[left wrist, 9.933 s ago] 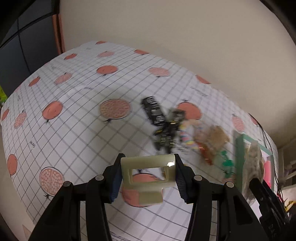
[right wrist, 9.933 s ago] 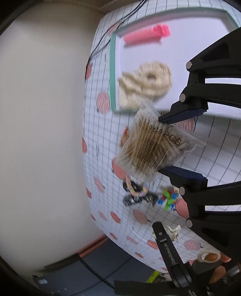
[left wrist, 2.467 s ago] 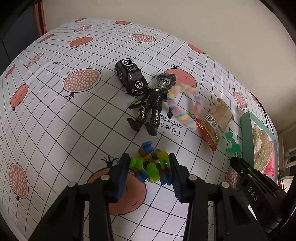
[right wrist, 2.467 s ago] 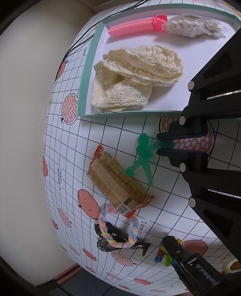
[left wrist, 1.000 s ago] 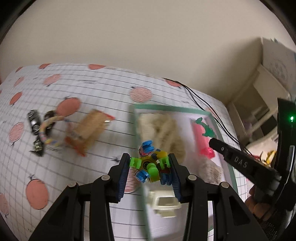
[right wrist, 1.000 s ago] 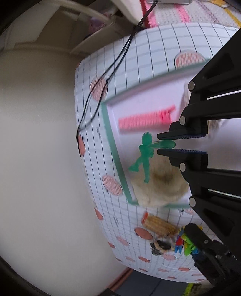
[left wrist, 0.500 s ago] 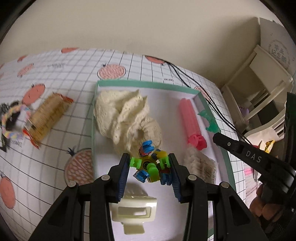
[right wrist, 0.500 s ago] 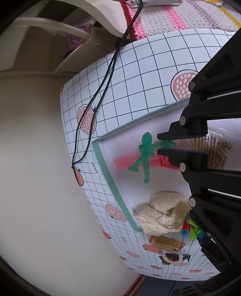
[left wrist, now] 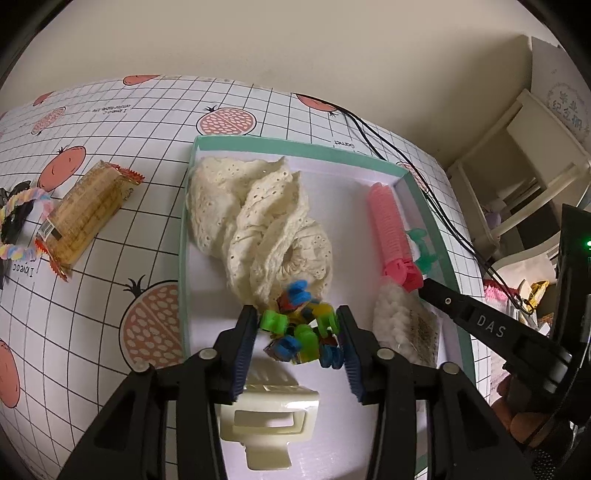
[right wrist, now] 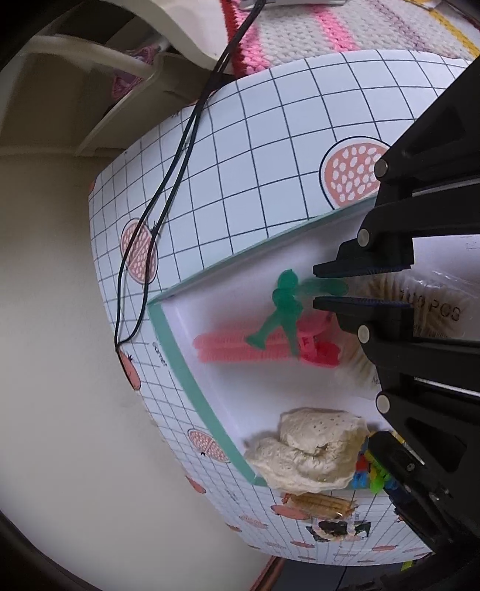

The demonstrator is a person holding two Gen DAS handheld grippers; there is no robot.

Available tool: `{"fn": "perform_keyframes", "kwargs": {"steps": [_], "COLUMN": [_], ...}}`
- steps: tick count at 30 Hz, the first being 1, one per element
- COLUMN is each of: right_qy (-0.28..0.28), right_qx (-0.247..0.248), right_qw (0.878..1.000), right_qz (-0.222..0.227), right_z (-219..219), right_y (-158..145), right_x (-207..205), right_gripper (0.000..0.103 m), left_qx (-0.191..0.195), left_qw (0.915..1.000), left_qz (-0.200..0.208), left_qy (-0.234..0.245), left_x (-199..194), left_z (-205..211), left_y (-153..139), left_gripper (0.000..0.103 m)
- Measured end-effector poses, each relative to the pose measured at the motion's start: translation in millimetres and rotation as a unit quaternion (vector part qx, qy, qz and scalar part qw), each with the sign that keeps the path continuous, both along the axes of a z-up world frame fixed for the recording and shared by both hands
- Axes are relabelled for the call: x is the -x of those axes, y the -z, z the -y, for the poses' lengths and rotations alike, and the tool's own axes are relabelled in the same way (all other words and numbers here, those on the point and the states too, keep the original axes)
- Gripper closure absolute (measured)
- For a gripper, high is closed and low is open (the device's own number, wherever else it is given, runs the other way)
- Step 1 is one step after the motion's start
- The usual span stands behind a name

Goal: Organize objects
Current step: 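Carry the blocks and green toy over the tray with both grippers, then open both grippers to drop the blocks and green toy in the tray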

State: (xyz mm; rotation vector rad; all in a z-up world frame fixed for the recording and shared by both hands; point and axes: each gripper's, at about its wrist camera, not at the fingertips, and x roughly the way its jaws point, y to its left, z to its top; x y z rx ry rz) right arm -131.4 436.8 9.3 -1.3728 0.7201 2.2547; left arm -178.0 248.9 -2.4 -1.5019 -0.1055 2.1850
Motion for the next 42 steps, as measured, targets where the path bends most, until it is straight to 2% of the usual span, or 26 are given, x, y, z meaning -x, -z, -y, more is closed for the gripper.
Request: {"fn": "perform_keyframes", "kwargs": {"steps": [2,5,7,11,13,15,20,23,25,32,35,39,42], "right_qy": [-0.004,-0.011,-0.01,-0.006,-0.005,-0.007,-0.015,-0.021,-0.026,-0.04,-0.046,-0.049,-0.058], "right_qx": [0.007,-0.002,-0.003,-0.002,0.001,0.0,-0.013,-0.019,-0.02,-0.027,-0.028,-0.034,-0.037], "right_qw": [1.0,1.0,1.0,1.0,1.0,1.0,1.0,0.999,0.999,0.999,0.998,0.998,0.997], "right_qz": [0.002,0.012,0.012,0.005,0.0,-0.005,-0.02,-0.022,-0.02,-0.019,-0.021,-0.025,-0.028], "right_z": [0,4,5,5,5,6,13,18,21,31,34,39,42], "right_y": [0,1,1,-8,-13,-21,-39,-41,-41,-40,-41,-42,-43], "right_x": [1,3,3,1,-1,-2,-1,2,5,12,13,15,17], "right_gripper": [0.09,0.086,0.081,0.077,0.067,0.067,0.067,0.067,0.067,0.066,0.058,0.04,0.033], "left_qx": [-0.004,-0.005,-0.009,-0.019,-0.024,-0.028,-0.04,-0.036,-0.035,-0.054,-0.054,-0.055,-0.055], "left_qw": [1.0,1.0,0.9999,0.9998,0.9996,0.9994,0.9976,0.9962,0.9951,0.991,0.9904,0.9906,0.9907], "left_qz": [0.001,0.002,0.007,0.0,-0.013,-0.022,-0.055,-0.073,-0.082,-0.105,-0.107,-0.108,-0.109], "left_qy": [0.001,0.003,0.003,0.004,0.005,0.004,-0.015,-0.031,-0.042,-0.062,-0.069,-0.063,-0.06], "left_x": [0,0,0,-1,-1,-1,3,7,10,15,18,18,18], "left_z": [-1,-2,-3,-1,0,2,13,22,31,46,51,54,54], "left_y": [-1,-1,-2,-14,-24,-31,-48,-52,-53,-60,-62,-64,-65], "left_gripper": [0.043,0.034,0.034,0.034,0.034,0.032,0.011,0.009,0.0,0.0,0.0,0.0,0.0]}}
